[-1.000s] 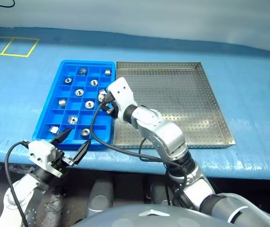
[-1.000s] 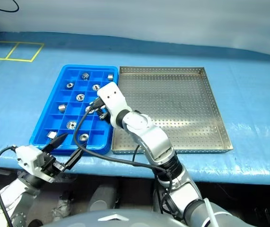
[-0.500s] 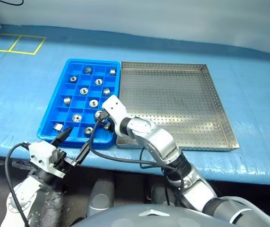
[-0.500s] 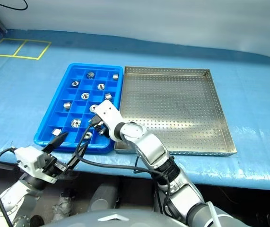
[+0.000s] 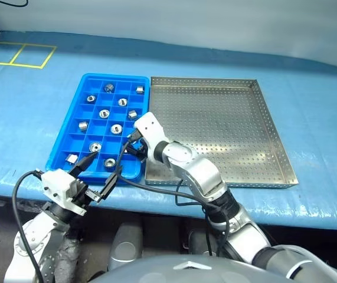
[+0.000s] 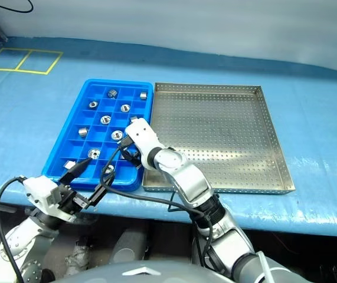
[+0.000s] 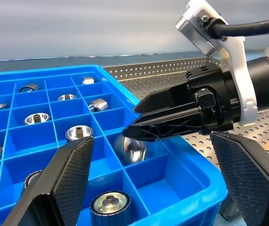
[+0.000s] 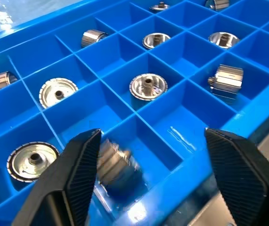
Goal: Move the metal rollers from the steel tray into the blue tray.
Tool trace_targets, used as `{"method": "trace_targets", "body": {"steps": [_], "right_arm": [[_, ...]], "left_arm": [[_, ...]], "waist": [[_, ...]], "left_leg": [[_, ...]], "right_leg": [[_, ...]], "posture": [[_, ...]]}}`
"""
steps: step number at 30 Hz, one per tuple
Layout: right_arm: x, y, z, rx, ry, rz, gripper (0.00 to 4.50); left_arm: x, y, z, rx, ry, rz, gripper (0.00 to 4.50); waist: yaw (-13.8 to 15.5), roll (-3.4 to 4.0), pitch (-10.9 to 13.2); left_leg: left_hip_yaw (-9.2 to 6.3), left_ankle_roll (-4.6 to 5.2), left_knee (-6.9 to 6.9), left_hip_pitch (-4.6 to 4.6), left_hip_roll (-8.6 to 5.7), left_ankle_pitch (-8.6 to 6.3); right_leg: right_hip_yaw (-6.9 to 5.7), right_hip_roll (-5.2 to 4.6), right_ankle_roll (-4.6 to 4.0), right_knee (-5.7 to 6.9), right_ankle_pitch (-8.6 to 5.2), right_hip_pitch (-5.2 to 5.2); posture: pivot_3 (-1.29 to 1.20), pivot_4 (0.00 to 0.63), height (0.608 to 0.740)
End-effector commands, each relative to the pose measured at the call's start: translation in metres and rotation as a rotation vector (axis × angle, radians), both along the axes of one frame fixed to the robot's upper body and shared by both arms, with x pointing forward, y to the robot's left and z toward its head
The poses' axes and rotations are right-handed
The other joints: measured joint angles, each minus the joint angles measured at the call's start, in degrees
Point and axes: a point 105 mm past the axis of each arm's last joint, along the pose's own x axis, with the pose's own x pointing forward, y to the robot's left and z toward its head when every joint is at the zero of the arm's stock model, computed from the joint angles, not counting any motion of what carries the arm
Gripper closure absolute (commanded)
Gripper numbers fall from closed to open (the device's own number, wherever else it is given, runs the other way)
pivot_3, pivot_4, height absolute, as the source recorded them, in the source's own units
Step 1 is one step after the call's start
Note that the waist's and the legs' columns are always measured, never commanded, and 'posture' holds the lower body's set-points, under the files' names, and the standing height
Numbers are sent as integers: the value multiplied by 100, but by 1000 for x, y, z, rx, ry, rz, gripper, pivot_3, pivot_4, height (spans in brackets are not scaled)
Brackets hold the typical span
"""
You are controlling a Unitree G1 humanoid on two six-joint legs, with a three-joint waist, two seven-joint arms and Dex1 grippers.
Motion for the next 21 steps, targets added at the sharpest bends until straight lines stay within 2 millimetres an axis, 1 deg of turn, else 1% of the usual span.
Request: {"method": "trace_targets", "body": {"steps": [1, 4, 6, 8, 10, 12, 15, 16, 18, 21], "right_arm": [[-3, -9, 29, 64, -74, -4, 798], [-5, -24, 46, 113, -114, -40, 798], [-6, -37, 57, 157, -157, -77, 798], [-8, -51, 65, 202, -205, -118, 798], [-11, -65, 68, 236, -230, -164, 798], [-12, -80, 65, 263, -229, -215, 798], [-16, -109, 49, 228, -244, -308, 798], [-19, -115, 45, 225, -241, -325, 798], [-26, -134, 32, 199, -235, -389, 798], [-33, -151, 24, 188, -238, -461, 798]], "left_arm": [[1, -4, 5, 5, -10, -35, 124], [6, -6, 12, -2, -38, -55, 124], [12, -7, 20, -2, -79, -49, 124], [20, -7, 31, -25, -133, -29, 124], [29, -9, 41, -54, -177, -23, 124], [36, -14, 47, -59, -197, -42, 124], [48, -19, 48, -32, -218, -48, 124], [53, -19, 49, -25, -228, -37, 124], [63, -24, 45, -24, -199, -46, 124], [69, -30, 40, -16, -167, -84, 124]], "waist": [[-10, 0, 0], [-36, 1, 1], [-40, 1, 1], [-38, 1, 0], [-61, 0, 0], [-102, -1, -1], [-222, 0, -2], [-250, 0, -2], [-317, 0, -2], [-444, 0, -2]], "left_leg": [[0, 0, 0, -1, 0, 0], [0, 0, 0, -2, 0, 0], [-1, 0, 0, -1, 0, 0], [-2, 0, 0, -1, 0, 0], [-2, 0, 2, -1, -1, 0], [-2, 0, 3, -1, -2, 0], [-1, 0, 3, 2, -4, 0], [-1, 0, 5, 1, -4, 0], [-1, 0, 5, 2, -5, 0], [0, 0, 6, 2, -4, 0]], "right_leg": [[0, 0, 0, 0, 0, -1], [0, 0, 0, 0, 0, -2], [-1, 1, 0, 0, 0, 0], [-1, 0, 0, -1, 0, 1], [0, 0, 1, -2, 1, 4], [1, 0, 4, -2, 2, 6], [5, 0, 5, -1, 4, 8], [6, 1, 6, -2, 4, 8], [9, 1, 7, -1, 5, 11], [14, 3, 11, 0, 7, 9]], "posture": [[261, 150, 740], [243, 150, 740], [236, 150, 740], [203, 150, 740], [181, 150, 740], [150, 150, 740], [102, 150, 740], [87, 150, 740], [58, 150, 740], [27, 150, 740]]}}
